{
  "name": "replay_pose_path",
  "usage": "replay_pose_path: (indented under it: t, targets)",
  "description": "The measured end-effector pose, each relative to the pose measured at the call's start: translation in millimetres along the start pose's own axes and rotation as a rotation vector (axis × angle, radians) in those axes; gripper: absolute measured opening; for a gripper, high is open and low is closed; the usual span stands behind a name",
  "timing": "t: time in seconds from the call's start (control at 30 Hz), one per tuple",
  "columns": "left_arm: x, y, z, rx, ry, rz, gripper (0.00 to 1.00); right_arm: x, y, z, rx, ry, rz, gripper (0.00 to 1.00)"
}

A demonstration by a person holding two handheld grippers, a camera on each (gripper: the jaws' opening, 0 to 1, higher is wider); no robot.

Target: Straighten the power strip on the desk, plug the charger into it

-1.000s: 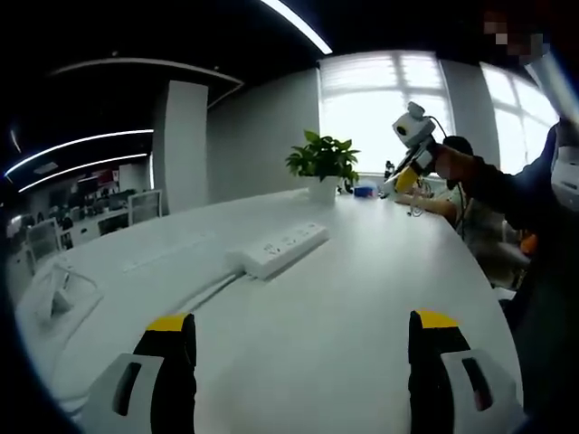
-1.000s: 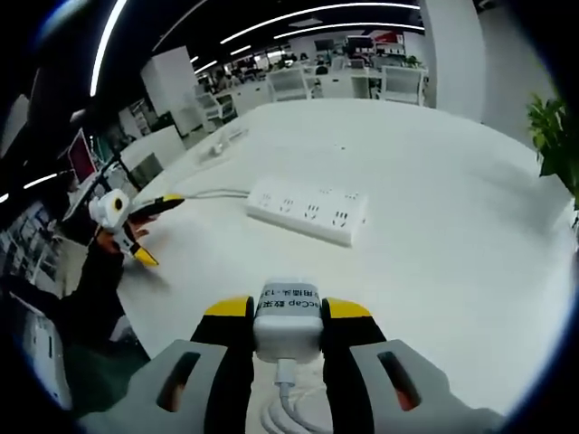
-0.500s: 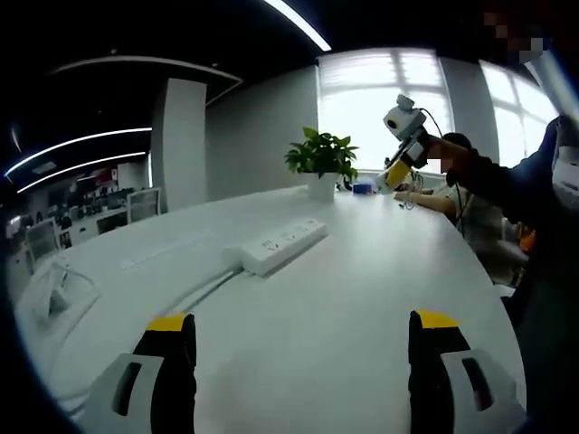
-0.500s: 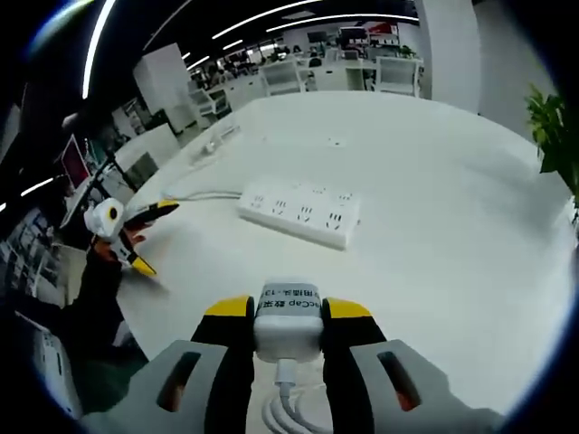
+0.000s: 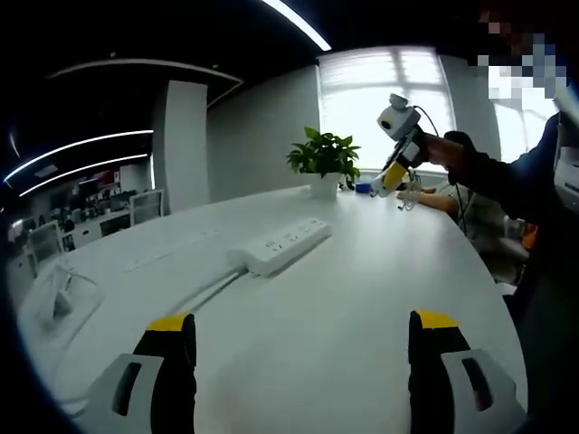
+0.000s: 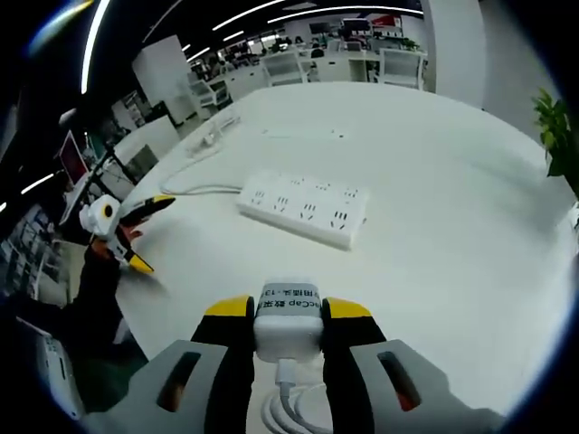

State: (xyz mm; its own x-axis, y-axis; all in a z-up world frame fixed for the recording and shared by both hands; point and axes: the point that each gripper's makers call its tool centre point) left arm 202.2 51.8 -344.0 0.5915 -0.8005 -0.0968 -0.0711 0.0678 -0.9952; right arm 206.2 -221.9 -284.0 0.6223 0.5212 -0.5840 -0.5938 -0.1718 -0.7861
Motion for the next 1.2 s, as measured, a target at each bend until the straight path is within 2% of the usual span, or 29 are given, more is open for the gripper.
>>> replay_pose_path:
  t: [0.2,0.43,0.6,0.83,0.93,1.2]
  targets:
    - [4,3.8,-0.7,0.035,-0.007,0.03,0.99,3,0.2,1,-0.006,-0.012,0.009,0.26]
    - [8,-2.6,5.0,0.042,-0.035,0.006,0.99,9,-3.1,-6,0.011,0.007,0.027,0.26]
    - [12,1.0,3.8,0.046,-0.042,0.024,0.99,14,-6.1,-6,0.018,0.003,0.043,0.26]
    - [14,-7.8,6.5,0.027,-0.073,-0.012,0.99,25,-12.1,-12,0.008,0.018,0.066,0.26]
    - [12,-8.7,9.1,0.031,-0.095,-0.007,0.99,32,-15.3,-15,-0.004,0.028,0.071,0.26]
    - [7,-11.7,9.7,0.036,-0.098,-0.015,0.99,36,-21.0,-19,-0.005,0.051,0.084,0.26]
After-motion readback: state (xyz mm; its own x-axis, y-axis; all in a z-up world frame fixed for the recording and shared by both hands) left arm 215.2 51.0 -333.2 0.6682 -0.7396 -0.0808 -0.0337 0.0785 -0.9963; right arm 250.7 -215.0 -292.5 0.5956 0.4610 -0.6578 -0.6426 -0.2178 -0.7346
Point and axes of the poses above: the point that each gripper's makers call its tool centre point, and the gripper's own axes: x roughly forward along the fingers, z roughly to its left, y roughly out of its underside, and after that the axes turned 13 degrees about -z, right-handed
